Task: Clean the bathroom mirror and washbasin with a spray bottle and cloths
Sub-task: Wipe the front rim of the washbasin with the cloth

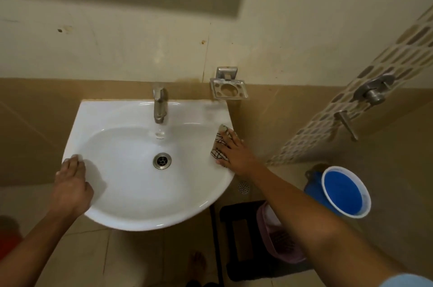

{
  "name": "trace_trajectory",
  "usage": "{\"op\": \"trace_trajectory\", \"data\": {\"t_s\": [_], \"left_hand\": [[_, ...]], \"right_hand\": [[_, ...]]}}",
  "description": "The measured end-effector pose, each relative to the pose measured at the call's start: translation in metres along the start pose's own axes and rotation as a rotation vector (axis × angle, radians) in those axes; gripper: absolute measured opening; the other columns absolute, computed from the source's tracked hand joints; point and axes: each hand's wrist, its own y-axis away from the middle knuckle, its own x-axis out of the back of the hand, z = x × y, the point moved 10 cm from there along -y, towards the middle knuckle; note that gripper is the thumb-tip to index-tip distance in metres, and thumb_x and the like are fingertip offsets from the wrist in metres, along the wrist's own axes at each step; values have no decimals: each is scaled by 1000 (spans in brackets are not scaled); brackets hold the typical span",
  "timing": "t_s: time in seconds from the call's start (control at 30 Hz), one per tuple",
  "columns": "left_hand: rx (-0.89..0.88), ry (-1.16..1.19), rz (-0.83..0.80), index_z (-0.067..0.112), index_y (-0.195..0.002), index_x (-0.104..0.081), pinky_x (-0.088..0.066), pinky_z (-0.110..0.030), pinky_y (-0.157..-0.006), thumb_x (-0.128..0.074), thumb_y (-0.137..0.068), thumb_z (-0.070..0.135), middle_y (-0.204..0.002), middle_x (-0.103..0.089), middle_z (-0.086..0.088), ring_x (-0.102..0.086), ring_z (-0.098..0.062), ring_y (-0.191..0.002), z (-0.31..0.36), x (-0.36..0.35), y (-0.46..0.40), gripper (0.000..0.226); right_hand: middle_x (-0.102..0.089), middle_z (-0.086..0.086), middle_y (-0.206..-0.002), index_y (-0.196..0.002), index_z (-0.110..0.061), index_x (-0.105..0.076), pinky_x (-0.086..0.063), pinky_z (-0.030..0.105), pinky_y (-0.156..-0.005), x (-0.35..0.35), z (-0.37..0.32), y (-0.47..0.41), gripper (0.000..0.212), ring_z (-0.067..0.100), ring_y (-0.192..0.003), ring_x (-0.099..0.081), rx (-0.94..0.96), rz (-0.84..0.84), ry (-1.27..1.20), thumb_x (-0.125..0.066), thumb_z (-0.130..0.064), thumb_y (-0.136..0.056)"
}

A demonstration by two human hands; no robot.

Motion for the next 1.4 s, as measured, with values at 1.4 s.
{"op": "trace_trajectory", "data": {"t_s": [1.4], "left_hand": [[-174, -124, 5, -8, -150, -18, -11, -48, -121, -56, -82, 7, -161, -8, -24, -5, -37, -150, -7, 24, -52, 79]], "right_hand": [[-7, -1, -167, -157, -27, -21, 17, 57, -115, -34, -56, 3, 63, 23, -154, 4, -232, -111, 215, -10, -54, -102]]}}
